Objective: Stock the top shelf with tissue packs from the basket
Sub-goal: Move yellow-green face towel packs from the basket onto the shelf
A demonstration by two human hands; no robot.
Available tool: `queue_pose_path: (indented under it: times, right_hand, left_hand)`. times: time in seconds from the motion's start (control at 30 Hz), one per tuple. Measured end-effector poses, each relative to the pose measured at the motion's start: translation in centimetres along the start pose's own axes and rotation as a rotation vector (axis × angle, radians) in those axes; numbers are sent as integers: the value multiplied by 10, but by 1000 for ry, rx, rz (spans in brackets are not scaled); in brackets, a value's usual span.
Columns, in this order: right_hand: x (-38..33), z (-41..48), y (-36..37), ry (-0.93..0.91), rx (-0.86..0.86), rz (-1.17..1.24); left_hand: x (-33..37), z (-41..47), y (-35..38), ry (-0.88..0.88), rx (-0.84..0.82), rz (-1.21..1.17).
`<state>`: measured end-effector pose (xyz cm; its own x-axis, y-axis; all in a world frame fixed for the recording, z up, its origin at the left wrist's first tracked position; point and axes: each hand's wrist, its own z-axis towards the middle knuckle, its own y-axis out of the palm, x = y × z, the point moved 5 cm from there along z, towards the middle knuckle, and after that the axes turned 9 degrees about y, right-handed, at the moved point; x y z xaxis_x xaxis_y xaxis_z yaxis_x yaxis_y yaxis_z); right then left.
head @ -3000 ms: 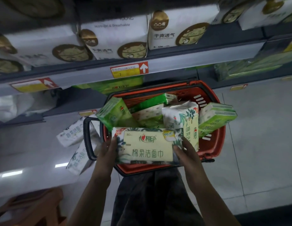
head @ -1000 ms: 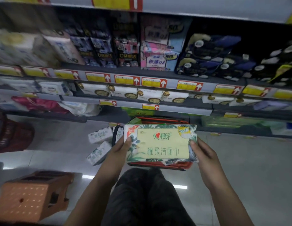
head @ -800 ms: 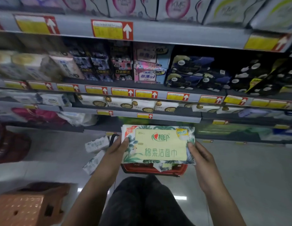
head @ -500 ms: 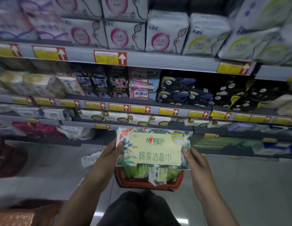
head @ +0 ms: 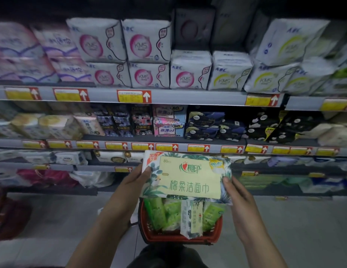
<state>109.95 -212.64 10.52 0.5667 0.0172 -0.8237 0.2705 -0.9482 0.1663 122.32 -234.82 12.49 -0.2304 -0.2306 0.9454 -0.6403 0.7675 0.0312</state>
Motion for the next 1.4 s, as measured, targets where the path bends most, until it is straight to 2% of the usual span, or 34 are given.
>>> queue_pose_path:
  times: [0.3,0.63,0.9,1.4]
  right_hand:
    - [-30,2,20,-56,17,-23]
    - [-49,3,22,-78,51,-32]
    - [-54,-1,17,-92,80,-30]
    - [-76,-10,27,-141,120,24]
  left_hand:
    - [23,3,1,51,51,-26]
    - [46,12,11,2,-44,-88]
    - [48,18,14,7,-2,-117]
    - [78,18,11,186,-132,199]
